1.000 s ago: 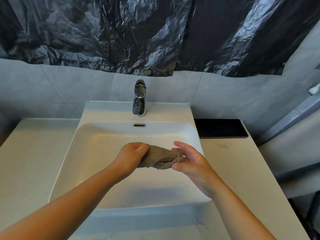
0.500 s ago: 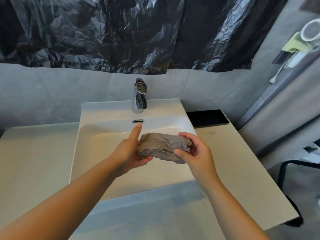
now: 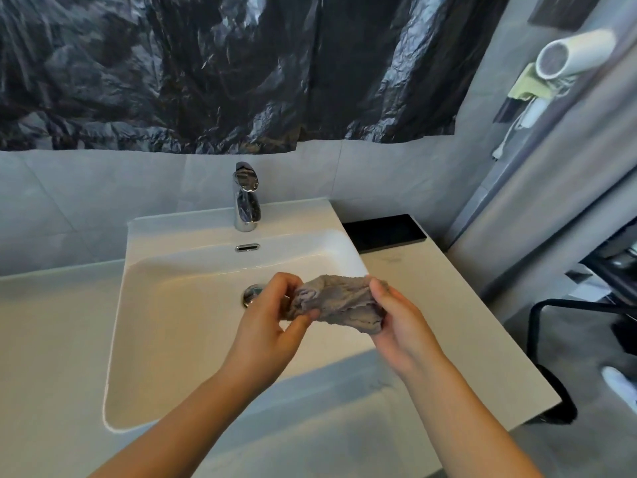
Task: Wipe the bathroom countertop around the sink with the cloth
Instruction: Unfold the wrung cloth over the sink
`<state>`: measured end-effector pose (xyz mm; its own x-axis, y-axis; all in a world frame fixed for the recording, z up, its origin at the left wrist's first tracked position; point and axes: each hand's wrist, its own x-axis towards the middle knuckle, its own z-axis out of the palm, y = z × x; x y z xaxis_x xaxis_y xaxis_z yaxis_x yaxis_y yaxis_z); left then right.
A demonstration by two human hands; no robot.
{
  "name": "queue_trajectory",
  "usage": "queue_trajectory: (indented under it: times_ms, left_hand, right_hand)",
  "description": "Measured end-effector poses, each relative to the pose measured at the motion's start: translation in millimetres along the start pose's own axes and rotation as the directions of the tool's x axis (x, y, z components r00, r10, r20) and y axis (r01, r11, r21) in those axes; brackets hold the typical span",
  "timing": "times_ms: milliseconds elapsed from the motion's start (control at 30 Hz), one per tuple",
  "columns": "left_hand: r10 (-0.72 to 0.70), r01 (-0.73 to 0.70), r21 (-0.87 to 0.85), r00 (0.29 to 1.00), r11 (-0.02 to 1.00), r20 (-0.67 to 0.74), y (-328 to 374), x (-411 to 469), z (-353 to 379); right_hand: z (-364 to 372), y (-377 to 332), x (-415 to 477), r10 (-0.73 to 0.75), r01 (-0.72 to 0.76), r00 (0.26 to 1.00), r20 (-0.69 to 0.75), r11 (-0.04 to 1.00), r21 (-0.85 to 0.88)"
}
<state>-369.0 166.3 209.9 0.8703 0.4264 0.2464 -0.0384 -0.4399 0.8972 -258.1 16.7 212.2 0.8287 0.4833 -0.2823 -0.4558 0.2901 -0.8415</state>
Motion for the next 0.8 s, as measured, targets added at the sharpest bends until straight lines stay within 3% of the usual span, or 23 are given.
queue_trajectory:
  times_ms: [100, 167, 367, 400, 500, 600, 700, 800]
  left_hand:
    - [-0.186, 0.184, -0.135, 0.982, 0.974, -0.005, 1.8, 13.4, 15.2]
    - [-0.282, 0.272, -0.131, 0.957, 0.953, -0.063, 5.9, 23.1, 33.6]
    - [-0.308, 0.290, -0.108, 0.912, 0.951, -0.269, 29.4, 63.1, 122.2]
    - [-0.257, 0.253, -0.050, 0.927, 0.966, -0.274, 32.8, 70.5, 140.1]
    - [-0.077, 0.111, 0.151, 0.973, 0.982, -0.217, 46.2, 90.2, 191.8]
    - [-0.045, 0.084, 0.215, 0.983, 0.973, -0.180, 54.6, 108.4, 235.6]
    - [-0.062, 0.126, 0.265, 0.970, 0.956, -0.236, 53.4, 124.5, 263.8]
    - [-0.108, 0.184, 0.270, 0.956, 0.945, -0.272, 51.8, 136.8, 279.8]
  right_hand:
    - [-20.4, -15.5, 9.3, -0.007, 0.006, 0.999, 0.031, 1.000, 0.009]
    - [-36.3, -23.1, 12.4, -0.037, 0.040, 0.998, 0.049, 0.998, -0.050]
    - [-103.1, -46.7, 34.2, -0.148, 0.148, 0.989, 0.014, 0.975, -0.167]
    - [-117.7, -53.9, 41.4, -0.110, 0.109, 0.994, -0.001, 0.985, -0.131]
    - [-163.8, -80.3, 69.3, 0.191, -0.190, 0.981, -0.038, 0.981, 0.021]
    - [-199.2, -100.2, 99.7, 0.299, -0.313, 0.949, -0.097, 0.921, -0.232]
    - [-218.7, -122.5, 118.9, 0.141, -0.154, 0.988, -0.065, 0.823, -0.547]
    - [-240.3, -149.5, 143.1, -0.078, 0.219, 0.971, 0.224, 0.657, -0.721]
